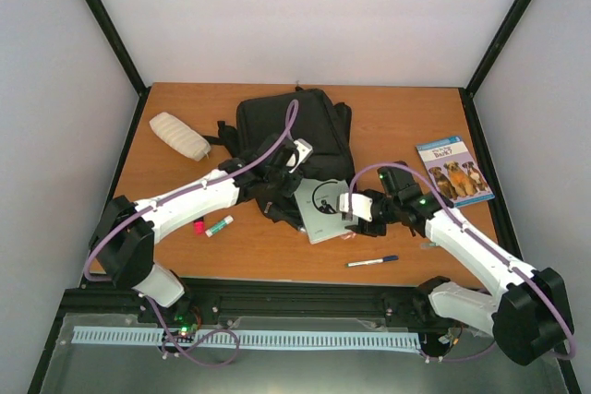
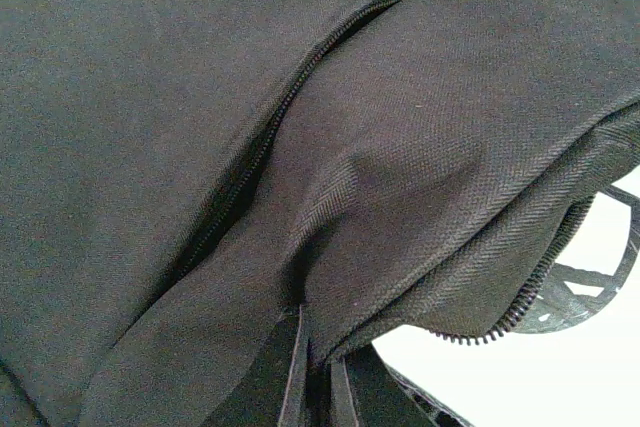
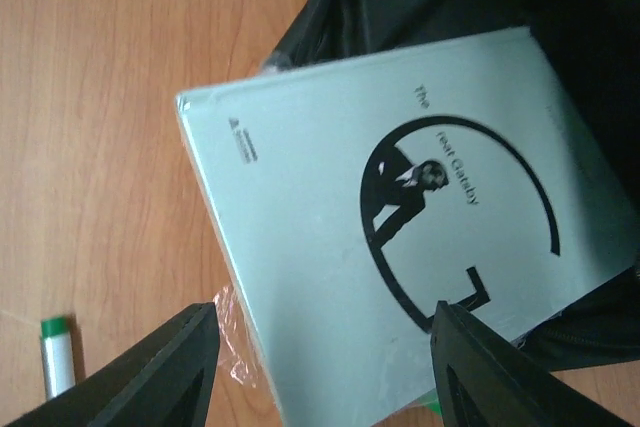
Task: Pack the student bag
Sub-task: Place the book in the student bag.
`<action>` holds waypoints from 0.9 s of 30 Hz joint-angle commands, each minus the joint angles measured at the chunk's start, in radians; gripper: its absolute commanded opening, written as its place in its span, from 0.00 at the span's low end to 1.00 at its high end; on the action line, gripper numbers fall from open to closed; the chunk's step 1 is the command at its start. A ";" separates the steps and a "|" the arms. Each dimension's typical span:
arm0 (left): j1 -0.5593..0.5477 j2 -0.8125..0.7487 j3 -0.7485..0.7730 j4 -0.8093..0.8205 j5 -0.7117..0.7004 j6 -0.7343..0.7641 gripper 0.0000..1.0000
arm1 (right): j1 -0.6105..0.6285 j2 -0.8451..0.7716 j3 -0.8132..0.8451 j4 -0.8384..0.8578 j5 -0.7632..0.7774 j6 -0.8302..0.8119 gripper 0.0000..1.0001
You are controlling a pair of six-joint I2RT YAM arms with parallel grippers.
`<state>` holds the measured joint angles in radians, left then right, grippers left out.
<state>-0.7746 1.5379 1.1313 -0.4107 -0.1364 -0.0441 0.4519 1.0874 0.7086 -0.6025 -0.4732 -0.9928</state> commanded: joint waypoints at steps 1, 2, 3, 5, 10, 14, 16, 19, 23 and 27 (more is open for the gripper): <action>0.015 -0.025 0.042 0.058 0.043 -0.022 0.01 | 0.051 0.016 -0.034 0.046 0.125 -0.094 0.59; 0.016 -0.019 0.049 0.051 0.053 -0.023 0.01 | 0.066 0.027 -0.043 0.062 0.160 -0.099 0.59; 0.017 -0.013 0.055 0.044 0.063 -0.025 0.01 | 0.083 0.038 -0.051 0.080 0.186 -0.105 0.59; 0.017 -0.011 0.065 0.036 0.077 -0.025 0.01 | 0.110 0.060 -0.061 0.116 0.226 -0.109 0.59; 0.017 -0.016 0.064 0.036 0.083 -0.024 0.01 | 0.152 0.125 -0.076 0.216 0.260 -0.095 0.58; 0.017 -0.018 0.061 0.037 0.082 -0.024 0.01 | 0.175 0.196 -0.114 0.329 0.292 -0.091 0.57; 0.017 -0.021 0.058 0.038 0.081 -0.022 0.01 | 0.184 0.243 -0.129 0.386 0.318 -0.086 0.54; 0.017 -0.025 0.055 0.037 0.075 -0.020 0.01 | 0.191 0.287 -0.144 0.423 0.334 -0.089 0.46; 0.017 -0.025 0.056 0.039 0.075 -0.019 0.01 | 0.192 0.304 -0.162 0.482 0.358 -0.061 0.40; 0.018 -0.023 0.057 0.041 0.087 -0.019 0.01 | 0.194 0.291 -0.154 0.534 0.369 -0.018 0.36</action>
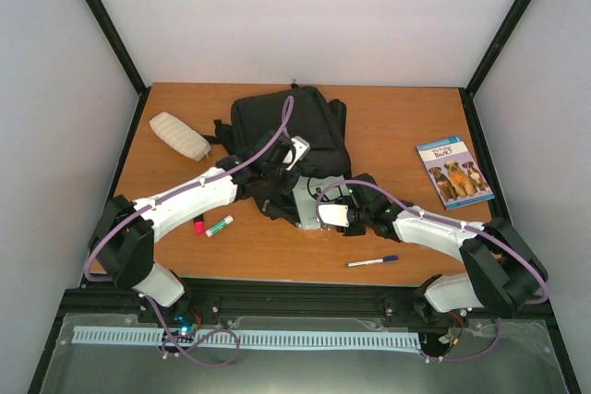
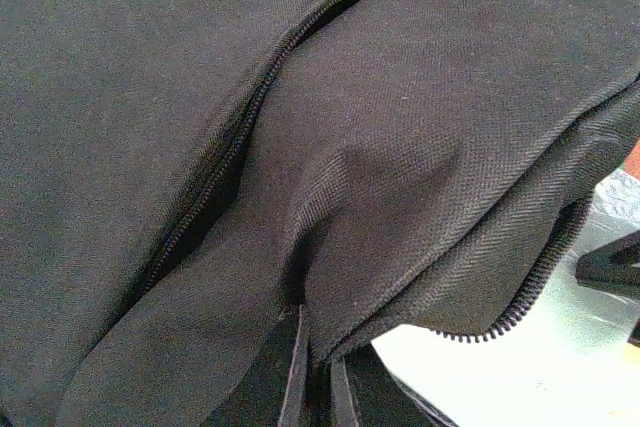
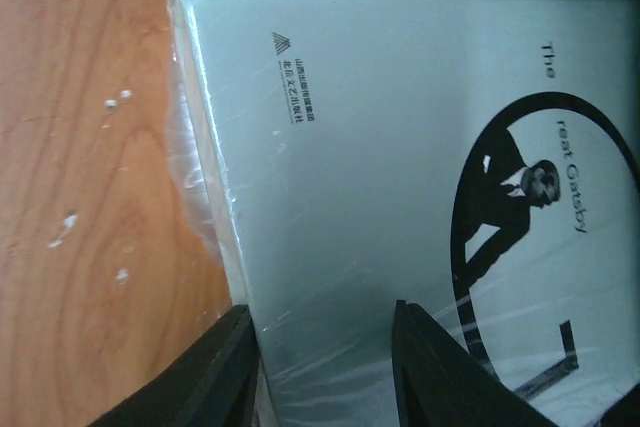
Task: Pack the student bag
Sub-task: Place the book in the student bag.
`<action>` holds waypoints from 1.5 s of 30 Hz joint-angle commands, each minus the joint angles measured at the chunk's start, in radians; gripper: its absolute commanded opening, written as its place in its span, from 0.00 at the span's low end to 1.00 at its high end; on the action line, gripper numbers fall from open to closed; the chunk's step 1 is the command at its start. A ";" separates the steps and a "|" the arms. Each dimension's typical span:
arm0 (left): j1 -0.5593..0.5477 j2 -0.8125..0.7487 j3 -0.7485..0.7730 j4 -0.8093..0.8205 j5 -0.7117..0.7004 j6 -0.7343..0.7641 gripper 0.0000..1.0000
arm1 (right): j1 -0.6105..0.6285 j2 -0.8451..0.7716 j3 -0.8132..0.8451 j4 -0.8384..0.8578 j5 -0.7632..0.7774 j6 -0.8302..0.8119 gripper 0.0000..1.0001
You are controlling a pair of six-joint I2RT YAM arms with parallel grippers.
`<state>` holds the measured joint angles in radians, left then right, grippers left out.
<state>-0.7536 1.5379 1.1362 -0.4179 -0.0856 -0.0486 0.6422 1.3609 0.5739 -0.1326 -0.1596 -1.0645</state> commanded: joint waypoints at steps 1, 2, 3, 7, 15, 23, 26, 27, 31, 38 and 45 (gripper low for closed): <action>-0.002 -0.024 0.053 0.048 0.038 -0.013 0.01 | 0.005 0.008 -0.018 0.076 0.058 0.056 0.35; -0.004 -0.024 0.053 0.048 0.039 -0.011 0.01 | 0.005 -0.003 -0.016 0.087 0.060 0.052 0.35; -0.004 -0.025 0.051 0.047 0.040 -0.010 0.01 | 0.006 -0.014 -0.013 0.099 0.061 0.043 0.34; -0.004 -0.027 0.047 0.050 0.042 -0.007 0.01 | 0.007 -0.006 0.024 0.133 0.069 0.016 0.34; -0.004 -0.035 0.038 0.055 0.040 -0.012 0.01 | 0.014 0.107 0.064 0.343 0.137 0.094 0.33; -0.003 -0.056 0.039 0.046 0.035 -0.010 0.01 | 0.014 0.018 0.074 0.220 0.047 0.141 0.41; -0.003 -0.053 0.060 0.017 0.049 -0.001 0.01 | 0.010 -0.054 0.075 0.064 -0.055 0.153 0.43; -0.004 -0.054 0.067 0.008 0.051 0.002 0.01 | 0.008 -0.075 0.075 0.030 -0.062 0.161 0.43; -0.004 -0.065 0.079 -0.001 0.065 0.010 0.01 | -0.008 -0.128 0.067 -0.048 -0.053 0.155 0.34; -0.003 -0.035 0.151 -0.059 0.207 0.003 0.01 | -0.010 -0.089 0.042 -0.023 0.007 0.085 0.19; -0.003 -0.010 0.173 -0.107 0.199 0.028 0.01 | -0.008 0.088 0.104 0.029 0.034 0.036 0.11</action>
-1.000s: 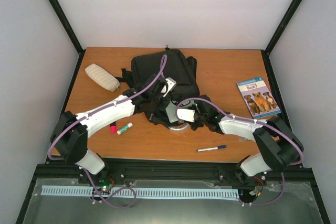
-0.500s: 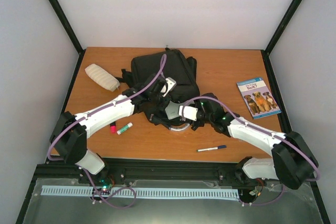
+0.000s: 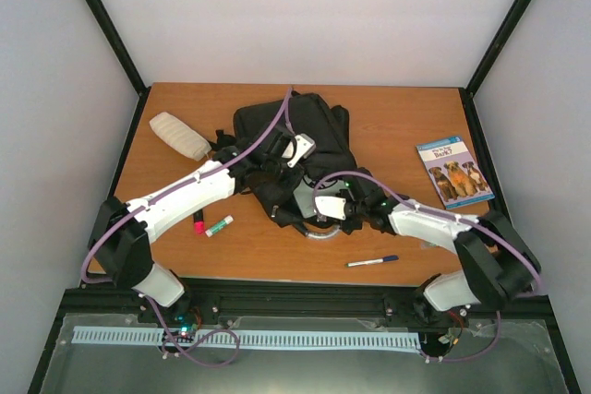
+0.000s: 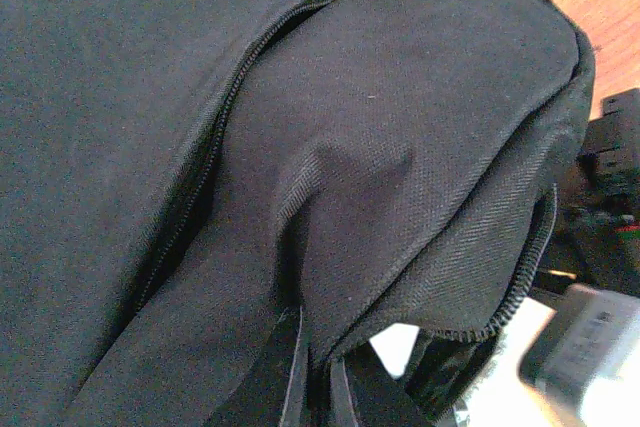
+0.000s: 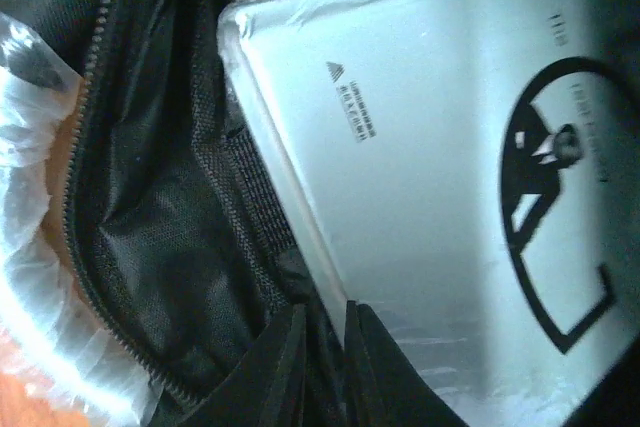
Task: Pack the student bag
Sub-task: Place the book in the student bag.
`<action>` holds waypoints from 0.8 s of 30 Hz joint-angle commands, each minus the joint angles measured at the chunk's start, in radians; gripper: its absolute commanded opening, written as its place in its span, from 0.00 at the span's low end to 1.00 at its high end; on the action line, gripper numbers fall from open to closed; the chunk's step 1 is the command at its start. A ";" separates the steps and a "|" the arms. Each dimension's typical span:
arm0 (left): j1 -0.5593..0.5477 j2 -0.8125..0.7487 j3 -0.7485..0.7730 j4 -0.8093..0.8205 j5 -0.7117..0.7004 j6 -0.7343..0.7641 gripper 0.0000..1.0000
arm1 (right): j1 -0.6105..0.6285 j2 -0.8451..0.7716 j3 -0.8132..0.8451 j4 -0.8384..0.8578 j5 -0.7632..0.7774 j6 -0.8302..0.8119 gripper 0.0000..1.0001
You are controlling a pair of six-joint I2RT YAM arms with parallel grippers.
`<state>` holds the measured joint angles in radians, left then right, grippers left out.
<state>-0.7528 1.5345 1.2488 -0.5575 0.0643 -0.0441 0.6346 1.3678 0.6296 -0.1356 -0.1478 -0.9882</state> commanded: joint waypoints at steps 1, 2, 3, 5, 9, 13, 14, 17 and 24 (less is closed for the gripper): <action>-0.003 -0.008 0.056 0.036 0.050 0.023 0.01 | -0.002 0.101 0.060 0.042 0.024 -0.040 0.10; -0.003 -0.010 0.052 0.041 0.049 0.024 0.01 | -0.001 0.120 0.069 0.053 0.026 -0.038 0.10; -0.003 -0.012 0.048 0.043 0.051 0.024 0.01 | -0.001 0.135 0.077 0.065 0.028 -0.036 0.10; -0.003 -0.013 0.040 0.046 0.052 0.026 0.01 | -0.001 0.160 0.091 0.104 0.038 -0.021 0.09; -0.003 -0.015 0.026 0.057 0.059 0.024 0.01 | 0.009 0.197 0.101 0.228 0.077 0.013 0.10; -0.003 -0.018 0.028 0.059 0.078 0.023 0.01 | 0.024 0.255 0.085 0.366 0.131 0.000 0.13; -0.003 -0.018 0.030 0.059 0.080 0.024 0.01 | 0.026 0.271 0.081 0.397 0.145 -0.002 0.13; -0.003 -0.017 0.032 0.056 0.070 0.027 0.01 | 0.034 0.304 0.055 0.499 0.190 -0.007 0.13; -0.003 -0.017 0.022 0.059 0.059 0.026 0.01 | 0.050 0.298 0.019 0.608 0.277 0.036 0.15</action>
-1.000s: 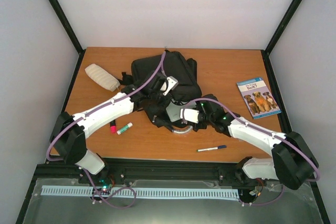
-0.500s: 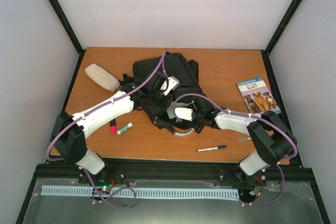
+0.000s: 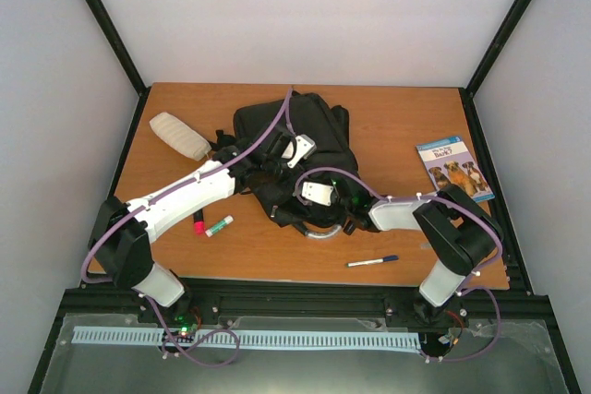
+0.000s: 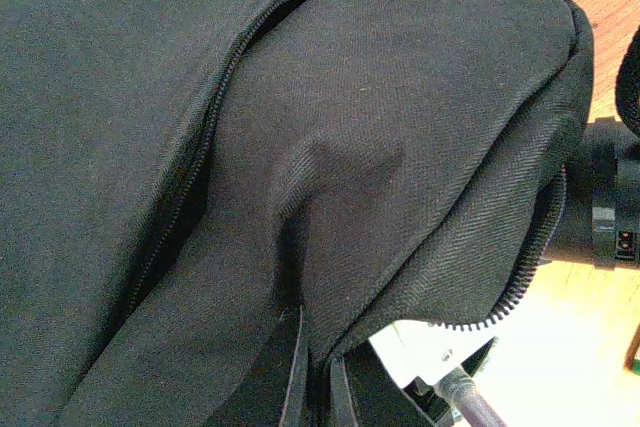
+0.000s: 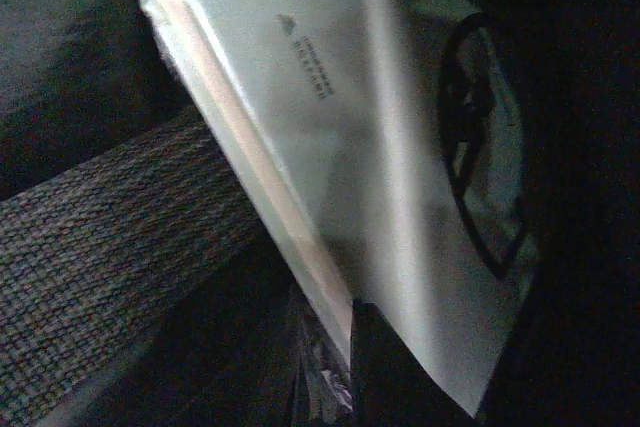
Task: Pack the student bag
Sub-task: Place the book in the student bag.
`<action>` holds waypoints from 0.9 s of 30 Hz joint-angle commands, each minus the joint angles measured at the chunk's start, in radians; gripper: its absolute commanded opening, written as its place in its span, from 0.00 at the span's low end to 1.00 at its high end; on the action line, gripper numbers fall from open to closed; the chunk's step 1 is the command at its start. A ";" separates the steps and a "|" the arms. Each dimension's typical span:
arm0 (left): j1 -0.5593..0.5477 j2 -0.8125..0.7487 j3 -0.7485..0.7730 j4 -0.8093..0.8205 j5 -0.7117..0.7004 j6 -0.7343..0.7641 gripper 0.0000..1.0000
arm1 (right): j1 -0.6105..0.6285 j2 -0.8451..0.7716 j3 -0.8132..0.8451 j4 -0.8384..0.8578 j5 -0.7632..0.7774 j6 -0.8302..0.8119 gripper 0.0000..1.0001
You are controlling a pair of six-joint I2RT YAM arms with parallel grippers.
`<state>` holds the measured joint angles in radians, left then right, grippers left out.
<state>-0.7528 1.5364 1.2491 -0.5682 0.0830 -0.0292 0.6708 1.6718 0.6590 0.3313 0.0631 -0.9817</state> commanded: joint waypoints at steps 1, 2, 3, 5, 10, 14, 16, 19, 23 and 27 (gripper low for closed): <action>-0.003 -0.018 0.020 0.071 0.041 0.010 0.01 | 0.013 -0.007 -0.007 0.129 0.060 0.031 0.15; -0.003 -0.016 0.021 0.071 0.035 0.007 0.01 | 0.013 -0.009 -0.003 0.104 0.046 0.025 0.16; -0.003 -0.012 0.022 0.069 0.027 0.005 0.01 | 0.013 -0.008 0.001 0.078 0.030 0.017 0.17; -0.003 0.007 0.026 0.059 0.005 0.002 0.01 | 0.013 -0.007 0.003 0.035 0.003 0.004 0.18; -0.003 0.024 0.027 0.038 -0.032 -0.009 0.01 | 0.012 -0.099 0.003 -0.171 -0.132 0.004 0.23; -0.002 0.040 0.041 0.012 -0.048 -0.044 0.01 | 0.006 -0.153 0.033 -0.355 -0.166 0.045 0.26; -0.002 0.053 0.048 -0.005 -0.046 -0.060 0.03 | -0.005 -0.187 0.031 -0.415 -0.186 0.058 0.27; -0.003 0.068 0.055 -0.024 -0.052 -0.083 0.04 | -0.014 -0.243 0.023 -0.503 -0.194 0.063 0.29; -0.003 0.100 0.025 -0.003 -0.024 -0.146 0.04 | -0.058 -0.354 0.023 -0.637 -0.239 0.111 0.33; -0.003 0.115 -0.047 0.044 -0.008 -0.213 0.04 | -0.127 -0.476 0.066 -0.792 -0.307 0.185 0.34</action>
<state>-0.7551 1.6352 1.2461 -0.5819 0.0635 -0.1482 0.5961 1.3003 0.6739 -0.2687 -0.1650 -0.8845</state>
